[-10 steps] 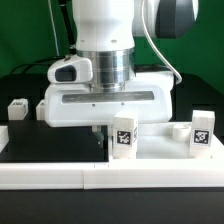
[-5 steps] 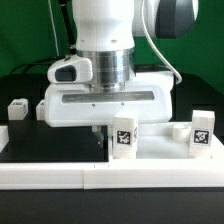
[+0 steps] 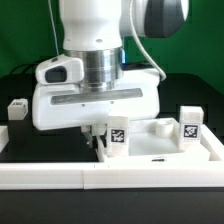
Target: Assemble square table
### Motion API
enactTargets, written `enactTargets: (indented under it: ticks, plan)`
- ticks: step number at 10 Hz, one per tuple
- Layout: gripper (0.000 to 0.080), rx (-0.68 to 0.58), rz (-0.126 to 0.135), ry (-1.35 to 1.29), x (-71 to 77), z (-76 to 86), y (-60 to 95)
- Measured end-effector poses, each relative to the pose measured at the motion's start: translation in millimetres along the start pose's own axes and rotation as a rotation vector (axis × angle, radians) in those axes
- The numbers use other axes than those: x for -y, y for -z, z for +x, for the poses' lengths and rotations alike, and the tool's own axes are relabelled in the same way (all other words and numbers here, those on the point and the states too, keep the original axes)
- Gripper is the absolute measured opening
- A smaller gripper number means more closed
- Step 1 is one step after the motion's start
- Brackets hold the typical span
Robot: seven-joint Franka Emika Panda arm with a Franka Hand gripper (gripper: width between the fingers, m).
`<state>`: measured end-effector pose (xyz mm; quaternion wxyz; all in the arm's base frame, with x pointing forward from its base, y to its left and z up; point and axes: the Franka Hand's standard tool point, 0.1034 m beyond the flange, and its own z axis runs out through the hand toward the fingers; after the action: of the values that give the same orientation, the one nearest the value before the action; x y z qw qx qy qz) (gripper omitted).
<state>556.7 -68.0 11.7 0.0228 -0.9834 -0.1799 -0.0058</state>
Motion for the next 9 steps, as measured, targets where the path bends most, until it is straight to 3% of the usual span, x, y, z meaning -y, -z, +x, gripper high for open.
enactTargets:
  ticks: [3, 5, 6, 9]
  plan:
    - [0.0057, 0.014, -0.020, 0.169, -3.3, 0.2, 0.6]
    - [0.0057, 0.017, -0.037, 0.431, 25.4, 27.1, 2.4]
    - [0.0057, 0.009, -0.071, 0.584, 26.7, 34.6, 3.5]
    - [0.0058, 0.037, -0.083, 0.823, 19.0, 30.6, 3.8]
